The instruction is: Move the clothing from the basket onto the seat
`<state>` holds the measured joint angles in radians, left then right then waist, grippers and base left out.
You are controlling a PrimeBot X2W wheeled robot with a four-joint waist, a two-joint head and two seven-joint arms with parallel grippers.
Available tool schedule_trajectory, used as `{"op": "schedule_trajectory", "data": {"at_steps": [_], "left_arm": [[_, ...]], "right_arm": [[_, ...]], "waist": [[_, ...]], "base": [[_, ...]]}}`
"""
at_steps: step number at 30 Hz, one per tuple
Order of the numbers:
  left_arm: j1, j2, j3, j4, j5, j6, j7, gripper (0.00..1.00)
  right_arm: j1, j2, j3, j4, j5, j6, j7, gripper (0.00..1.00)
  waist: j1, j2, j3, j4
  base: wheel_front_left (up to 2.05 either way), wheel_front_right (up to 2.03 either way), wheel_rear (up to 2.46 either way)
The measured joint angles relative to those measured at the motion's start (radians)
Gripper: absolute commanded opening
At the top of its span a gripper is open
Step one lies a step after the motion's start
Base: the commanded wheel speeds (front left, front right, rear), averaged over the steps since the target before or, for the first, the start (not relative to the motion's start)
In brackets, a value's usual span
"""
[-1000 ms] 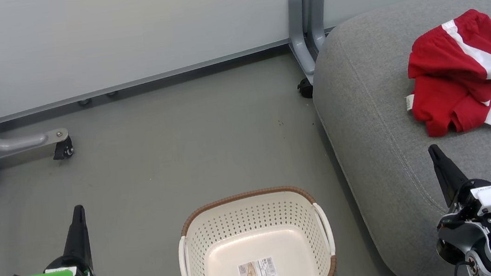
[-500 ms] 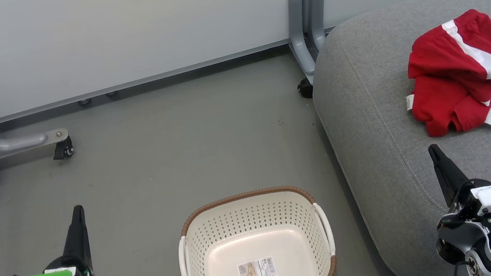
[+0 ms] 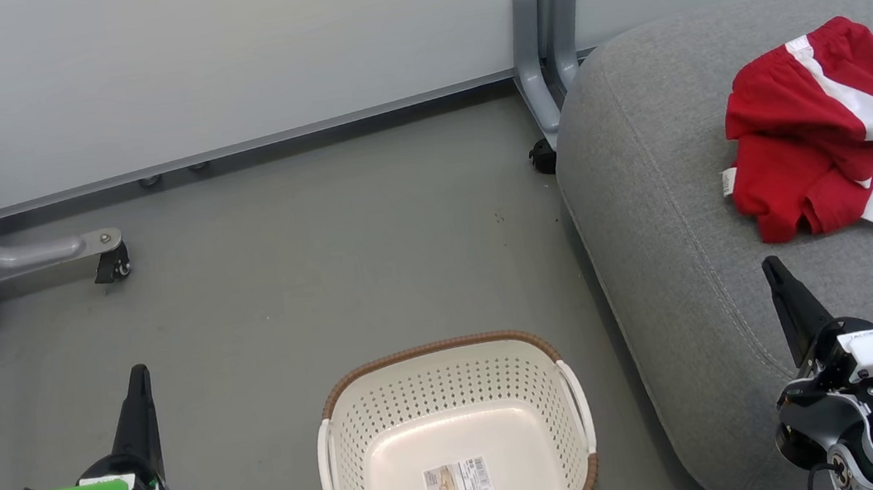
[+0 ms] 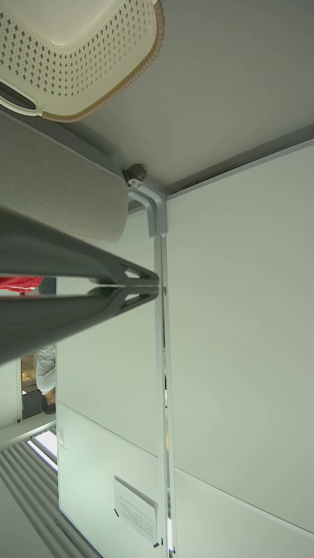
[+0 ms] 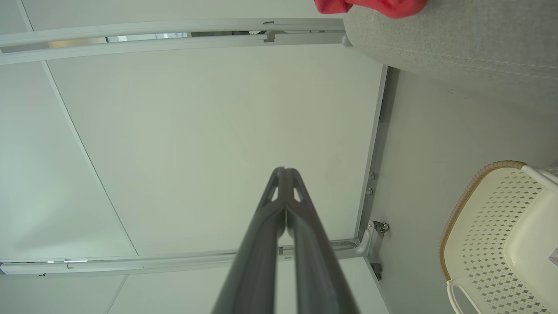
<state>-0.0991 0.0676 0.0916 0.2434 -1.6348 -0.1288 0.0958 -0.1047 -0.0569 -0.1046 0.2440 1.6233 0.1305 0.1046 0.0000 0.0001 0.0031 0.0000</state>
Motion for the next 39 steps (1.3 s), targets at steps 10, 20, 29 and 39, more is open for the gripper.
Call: {"op": "schedule_trajectory", "data": {"at_steps": [10,20,29,39], "left_arm": [[0.0,-0.003,0.002,0.0,0.004,0.0,0.004,0.0],[0.0,-0.005,0.004,0.0,0.006,0.0,0.006,0.0],[0.0,-0.007,0.006,0.0,0.007,0.0,0.007,0.0],[0.0,-0.009,0.008,0.0,0.009,0.0,0.008,0.0]], "right_arm": [[0.0,0.001,-0.002,0.0,-0.001,0.0,0.001,0.0],[0.0,0.003,-0.003,0.0,-0.002,0.0,0.004,0.0],[0.0,0.003,-0.004,0.0,-0.004,0.0,0.004,0.0],[0.0,0.004,-0.005,0.0,-0.005,0.0,0.004,0.0]], "waist": [[0.0,0.0,0.0,0.0],[0.0,0.0,0.0,0.0],[0.0,0.0,0.0,0.0],[0.0,0.0,0.0,0.0]], "base": [[0.0,0.0,0.0],[0.0,0.0,0.0],[0.0,0.0,0.0],[0.0,0.0,0.0]]}}
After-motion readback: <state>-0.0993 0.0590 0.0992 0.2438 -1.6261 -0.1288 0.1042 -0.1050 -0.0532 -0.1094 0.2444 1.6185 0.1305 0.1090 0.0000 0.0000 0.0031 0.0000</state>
